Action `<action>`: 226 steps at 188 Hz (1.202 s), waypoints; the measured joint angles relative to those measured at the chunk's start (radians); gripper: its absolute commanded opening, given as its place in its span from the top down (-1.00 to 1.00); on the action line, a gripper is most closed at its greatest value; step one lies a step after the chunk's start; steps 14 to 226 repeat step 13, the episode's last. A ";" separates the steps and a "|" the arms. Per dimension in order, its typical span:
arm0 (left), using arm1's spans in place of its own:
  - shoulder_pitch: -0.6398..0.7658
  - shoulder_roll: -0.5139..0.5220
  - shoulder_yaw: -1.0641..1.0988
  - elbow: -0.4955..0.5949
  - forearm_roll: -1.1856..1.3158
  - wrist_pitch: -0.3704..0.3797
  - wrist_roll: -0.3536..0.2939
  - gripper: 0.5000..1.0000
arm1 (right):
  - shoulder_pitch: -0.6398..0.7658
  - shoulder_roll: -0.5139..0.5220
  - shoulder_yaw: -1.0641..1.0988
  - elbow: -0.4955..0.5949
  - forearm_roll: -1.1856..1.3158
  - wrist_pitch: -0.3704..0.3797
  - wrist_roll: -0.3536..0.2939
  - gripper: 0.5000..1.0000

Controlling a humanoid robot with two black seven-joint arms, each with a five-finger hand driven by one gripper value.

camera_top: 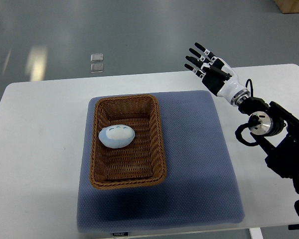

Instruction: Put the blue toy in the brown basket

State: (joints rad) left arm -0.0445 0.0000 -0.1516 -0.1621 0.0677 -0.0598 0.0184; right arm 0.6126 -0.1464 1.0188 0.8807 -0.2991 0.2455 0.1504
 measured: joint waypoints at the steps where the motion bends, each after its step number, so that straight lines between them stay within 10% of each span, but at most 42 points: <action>1: 0.000 0.000 0.000 0.000 0.000 0.000 0.000 -1.00 | 0.000 0.001 0.000 0.000 0.000 0.000 0.000 -0.64; 226: 0.000 0.000 0.000 0.000 0.000 0.000 0.000 -1.00 | -0.003 0.005 0.004 0.000 0.000 0.000 0.001 -0.64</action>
